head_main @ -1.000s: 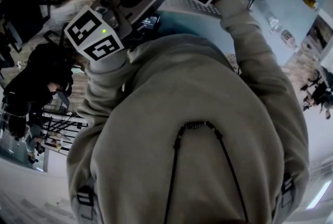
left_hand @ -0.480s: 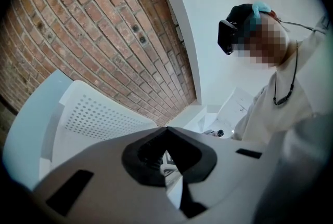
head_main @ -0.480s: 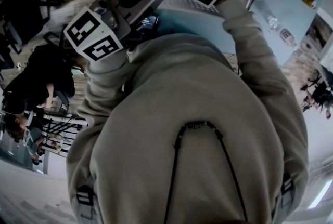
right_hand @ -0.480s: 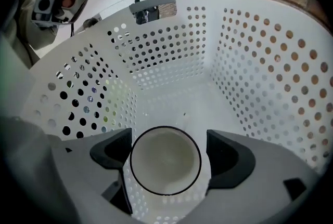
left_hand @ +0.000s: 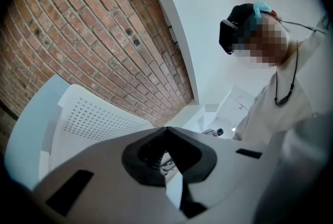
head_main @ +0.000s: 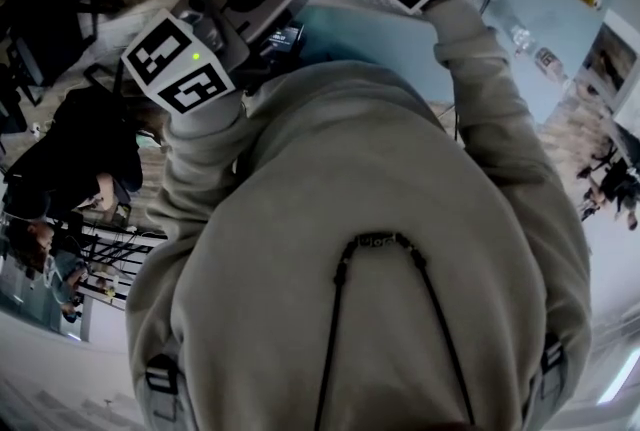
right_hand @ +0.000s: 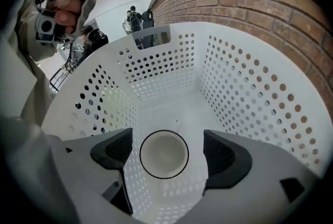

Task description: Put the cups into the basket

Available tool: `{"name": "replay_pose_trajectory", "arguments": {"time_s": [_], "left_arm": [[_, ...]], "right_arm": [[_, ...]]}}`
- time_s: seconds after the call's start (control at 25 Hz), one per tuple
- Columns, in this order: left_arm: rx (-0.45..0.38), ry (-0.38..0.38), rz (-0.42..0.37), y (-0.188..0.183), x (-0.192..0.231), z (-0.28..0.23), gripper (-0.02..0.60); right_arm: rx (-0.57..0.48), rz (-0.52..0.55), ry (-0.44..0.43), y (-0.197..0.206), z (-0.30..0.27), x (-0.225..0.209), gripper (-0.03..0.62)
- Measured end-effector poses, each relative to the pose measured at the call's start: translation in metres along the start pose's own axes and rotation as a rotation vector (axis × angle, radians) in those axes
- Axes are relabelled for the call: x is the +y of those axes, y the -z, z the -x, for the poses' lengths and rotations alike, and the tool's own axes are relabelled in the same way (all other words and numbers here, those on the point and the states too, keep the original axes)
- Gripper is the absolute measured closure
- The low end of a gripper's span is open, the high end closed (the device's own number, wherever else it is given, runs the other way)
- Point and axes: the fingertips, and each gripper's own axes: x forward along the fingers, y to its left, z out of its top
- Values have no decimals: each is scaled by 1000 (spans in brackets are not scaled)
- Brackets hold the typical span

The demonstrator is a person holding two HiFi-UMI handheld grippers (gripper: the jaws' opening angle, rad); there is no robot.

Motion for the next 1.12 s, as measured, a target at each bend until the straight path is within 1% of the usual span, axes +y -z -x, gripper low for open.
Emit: {"name": "replay_pose_trajectory", "arguments": {"time_s": [0.24,0.32,0.36,0.4,0.44,0.48,0.56,0.6,0.68,0.76,0.88,0.96,1.04,1.12], "left_arm": [[11,27,-40,2,-19,1,583],[13,31,-53,3,-29,1,584],[16,34,-61,4,-34,2,584],[18,36,-71,4,-39,2,584],[20,38,-81,5,-44,3,584],[21,39,-90,6,-48,5,584],[23,39,-107,7,-55,8,583],[24,37,-114,8,-58,10,583],[25,30,-128,10,-63,13,583],[30,24,-141,15,-68,15,584],[44,19,-160,24,-77,18,583],[52,19,-174,28,-83,21,584],[56,26,-185,30,-89,23,584],[57,33,-197,30,-90,22,584]], "right_arm": [[-80,16,51,-25,31,0,166],[-112,26,67,-32,46,5,180],[-130,30,80,-35,55,8,206],[-152,32,98,-39,64,10,262],[-178,31,118,-42,75,11,342],[-207,24,141,-45,85,11,404],[-253,-1,196,-44,101,8,513],[-270,-20,219,-40,108,6,549],[-310,-69,238,-29,121,5,570],[-359,-124,218,-15,133,10,579],[-451,-246,128,7,146,28,580],[-529,-324,67,14,156,44,580],[-599,-369,28,16,166,59,580],[-668,-389,-2,12,175,67,580]]}}
